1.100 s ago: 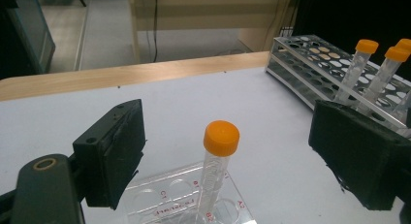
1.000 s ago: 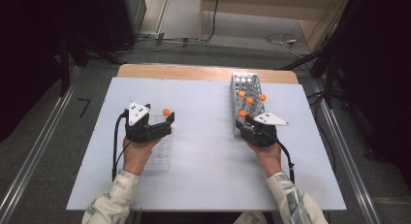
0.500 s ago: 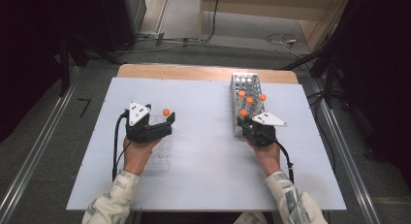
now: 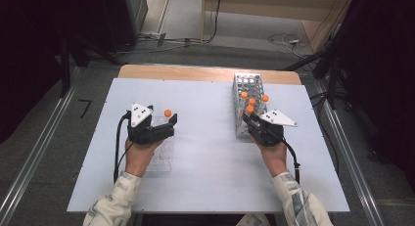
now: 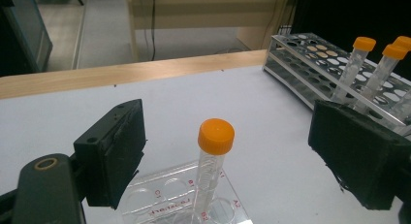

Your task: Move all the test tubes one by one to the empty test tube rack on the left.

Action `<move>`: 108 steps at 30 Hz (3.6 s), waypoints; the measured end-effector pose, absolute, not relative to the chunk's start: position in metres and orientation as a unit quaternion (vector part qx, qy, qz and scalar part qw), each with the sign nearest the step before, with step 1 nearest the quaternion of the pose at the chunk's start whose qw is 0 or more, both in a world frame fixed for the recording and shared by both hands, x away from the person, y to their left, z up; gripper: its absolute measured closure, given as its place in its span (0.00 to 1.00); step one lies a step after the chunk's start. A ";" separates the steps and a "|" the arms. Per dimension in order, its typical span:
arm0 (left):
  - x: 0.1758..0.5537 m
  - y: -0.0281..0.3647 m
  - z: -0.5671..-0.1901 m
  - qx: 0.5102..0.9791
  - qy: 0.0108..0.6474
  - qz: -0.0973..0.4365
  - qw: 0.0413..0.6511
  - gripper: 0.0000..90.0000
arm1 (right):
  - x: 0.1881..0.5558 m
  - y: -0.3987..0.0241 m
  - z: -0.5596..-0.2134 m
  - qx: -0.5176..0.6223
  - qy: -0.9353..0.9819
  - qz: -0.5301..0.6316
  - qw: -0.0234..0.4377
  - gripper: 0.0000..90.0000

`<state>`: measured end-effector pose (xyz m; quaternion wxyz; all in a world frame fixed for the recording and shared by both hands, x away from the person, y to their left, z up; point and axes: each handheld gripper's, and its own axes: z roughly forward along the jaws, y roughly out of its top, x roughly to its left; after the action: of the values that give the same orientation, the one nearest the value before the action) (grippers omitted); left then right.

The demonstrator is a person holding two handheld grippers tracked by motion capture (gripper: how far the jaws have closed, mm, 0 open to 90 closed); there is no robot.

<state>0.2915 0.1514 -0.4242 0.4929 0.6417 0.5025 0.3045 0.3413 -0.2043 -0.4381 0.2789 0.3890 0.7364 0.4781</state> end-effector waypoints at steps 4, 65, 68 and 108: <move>0.292 0.151 -0.424 0.642 0.502 0.305 0.493 0.16 | 0.338 -0.207 -0.430 0.387 0.730 0.489 0.281 0.79; 0.283 0.131 -0.419 0.668 0.465 0.276 0.511 0.18 | 0.303 -0.152 -0.447 0.310 0.793 0.486 0.199 0.79; 0.282 0.126 -0.420 0.675 0.460 0.275 0.508 0.18 | 0.302 -0.149 -0.449 0.308 0.795 0.485 0.195 0.79; 0.266 0.072 -0.436 0.749 0.346 0.186 0.533 0.77 | 0.285 -0.117 -0.459 0.271 0.815 0.491 0.145 0.79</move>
<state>0.2662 0.0721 -0.4360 0.5335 0.7489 0.3462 0.1863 0.2847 -0.1173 -0.4588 0.1449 0.2712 0.8149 0.4913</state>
